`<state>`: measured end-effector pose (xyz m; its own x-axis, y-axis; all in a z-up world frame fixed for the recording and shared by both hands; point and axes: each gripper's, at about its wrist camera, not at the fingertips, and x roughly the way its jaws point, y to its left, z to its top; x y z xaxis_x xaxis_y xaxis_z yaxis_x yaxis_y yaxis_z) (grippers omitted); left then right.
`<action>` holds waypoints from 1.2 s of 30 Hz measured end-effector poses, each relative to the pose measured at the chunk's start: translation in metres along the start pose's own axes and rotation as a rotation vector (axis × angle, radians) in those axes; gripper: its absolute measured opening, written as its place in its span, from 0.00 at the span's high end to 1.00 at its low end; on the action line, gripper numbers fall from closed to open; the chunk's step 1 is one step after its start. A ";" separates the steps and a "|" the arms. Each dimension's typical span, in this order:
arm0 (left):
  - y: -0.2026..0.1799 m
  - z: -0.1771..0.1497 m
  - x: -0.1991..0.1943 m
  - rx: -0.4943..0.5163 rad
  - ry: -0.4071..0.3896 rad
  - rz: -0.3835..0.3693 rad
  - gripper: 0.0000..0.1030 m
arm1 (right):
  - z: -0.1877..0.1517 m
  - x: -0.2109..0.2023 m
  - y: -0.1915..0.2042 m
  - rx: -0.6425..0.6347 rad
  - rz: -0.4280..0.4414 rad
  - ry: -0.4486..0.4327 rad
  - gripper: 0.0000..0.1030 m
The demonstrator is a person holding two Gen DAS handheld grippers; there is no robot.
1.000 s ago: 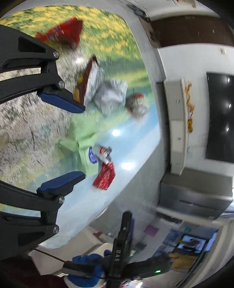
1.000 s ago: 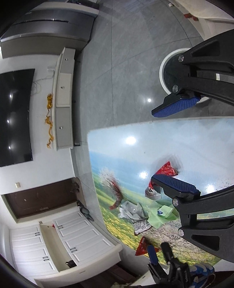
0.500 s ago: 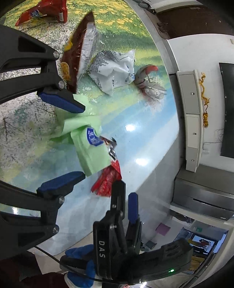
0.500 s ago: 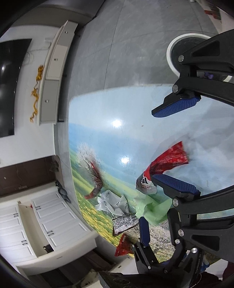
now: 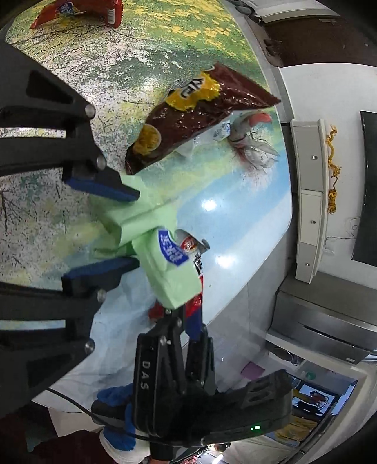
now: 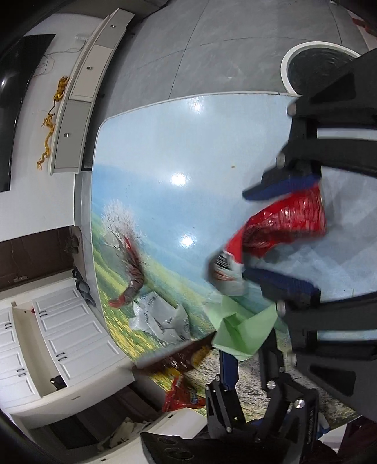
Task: Collect trash
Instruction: 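Grasp the green packet with the left gripper while the right gripper grasps the red wrapper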
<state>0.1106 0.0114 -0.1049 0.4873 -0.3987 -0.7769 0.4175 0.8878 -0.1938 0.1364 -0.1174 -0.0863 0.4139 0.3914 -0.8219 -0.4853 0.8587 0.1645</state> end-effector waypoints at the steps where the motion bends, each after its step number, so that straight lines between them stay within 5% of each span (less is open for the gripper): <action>1: -0.002 -0.001 -0.001 0.002 -0.004 0.002 0.70 | -0.001 -0.001 0.001 -0.008 0.000 0.002 0.73; 13: -0.010 -0.022 -0.038 -0.035 -0.048 -0.038 0.83 | -0.024 -0.026 0.014 0.003 -0.001 -0.032 0.79; 21: -0.020 -0.042 -0.073 -0.049 -0.091 -0.053 0.84 | -0.040 -0.060 0.019 0.037 -0.017 -0.081 0.79; 36: -0.033 -0.027 -0.120 -0.068 -0.177 -0.063 0.84 | -0.070 -0.123 0.004 0.123 -0.053 -0.203 0.79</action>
<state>0.0177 0.0366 -0.0213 0.5918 -0.4830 -0.6454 0.4014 0.8708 -0.2837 0.0297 -0.1850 -0.0229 0.5886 0.3929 -0.7065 -0.3665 0.9087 0.1999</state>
